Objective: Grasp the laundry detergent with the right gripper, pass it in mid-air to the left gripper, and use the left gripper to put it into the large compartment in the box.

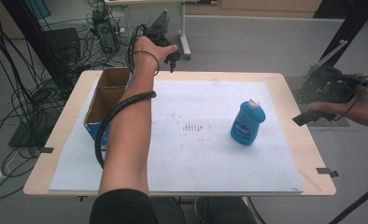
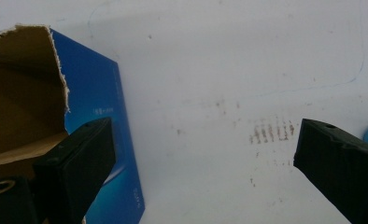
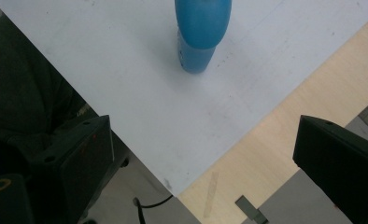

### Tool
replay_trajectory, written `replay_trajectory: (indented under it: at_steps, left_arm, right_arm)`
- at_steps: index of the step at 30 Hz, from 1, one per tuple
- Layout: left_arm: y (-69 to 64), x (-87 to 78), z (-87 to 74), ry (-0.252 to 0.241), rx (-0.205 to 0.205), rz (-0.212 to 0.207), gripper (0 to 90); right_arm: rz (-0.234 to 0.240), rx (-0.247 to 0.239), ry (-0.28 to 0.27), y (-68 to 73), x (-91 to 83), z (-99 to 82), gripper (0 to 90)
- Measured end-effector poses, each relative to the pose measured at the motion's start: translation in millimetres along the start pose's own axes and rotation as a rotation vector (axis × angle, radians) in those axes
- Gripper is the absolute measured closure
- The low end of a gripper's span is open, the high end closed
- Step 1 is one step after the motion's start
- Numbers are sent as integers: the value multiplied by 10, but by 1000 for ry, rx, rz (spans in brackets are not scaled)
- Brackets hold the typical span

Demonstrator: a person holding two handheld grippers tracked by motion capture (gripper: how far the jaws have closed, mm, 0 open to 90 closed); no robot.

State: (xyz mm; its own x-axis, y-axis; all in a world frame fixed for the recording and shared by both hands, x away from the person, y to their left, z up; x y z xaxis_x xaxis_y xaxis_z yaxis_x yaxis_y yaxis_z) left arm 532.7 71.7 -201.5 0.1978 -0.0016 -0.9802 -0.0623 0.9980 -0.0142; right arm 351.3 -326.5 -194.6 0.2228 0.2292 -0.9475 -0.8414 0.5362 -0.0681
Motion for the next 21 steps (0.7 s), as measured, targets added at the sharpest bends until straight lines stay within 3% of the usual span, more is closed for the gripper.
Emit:
replay_trajectory:
  at_steps: [10, 21]
  left_arm:
    - [-18, -1, -7, 0, 8, 3, 60]
    - [-37, -45, -18, -14, 17, 9, 60]
  right_arm:
    - [21, 17, -35, 7, 232, -124, 50]
    - [7, 30, -101, 32, 460, -236, 46]
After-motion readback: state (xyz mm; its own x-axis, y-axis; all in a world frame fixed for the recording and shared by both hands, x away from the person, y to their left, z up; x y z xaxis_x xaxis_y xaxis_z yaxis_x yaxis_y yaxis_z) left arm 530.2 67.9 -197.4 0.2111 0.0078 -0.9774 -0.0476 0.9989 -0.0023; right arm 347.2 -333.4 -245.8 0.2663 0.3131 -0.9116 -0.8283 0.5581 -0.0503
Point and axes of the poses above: each handheld gripper's, and its own axes: x roughly forward along the jaws, z roughly out of its top, y roughly to its left, the point moved 2 cm from there along x, roughly forward along the jaws, and after that the axes turned 12 degrees about -x, right-handed, at the moved point
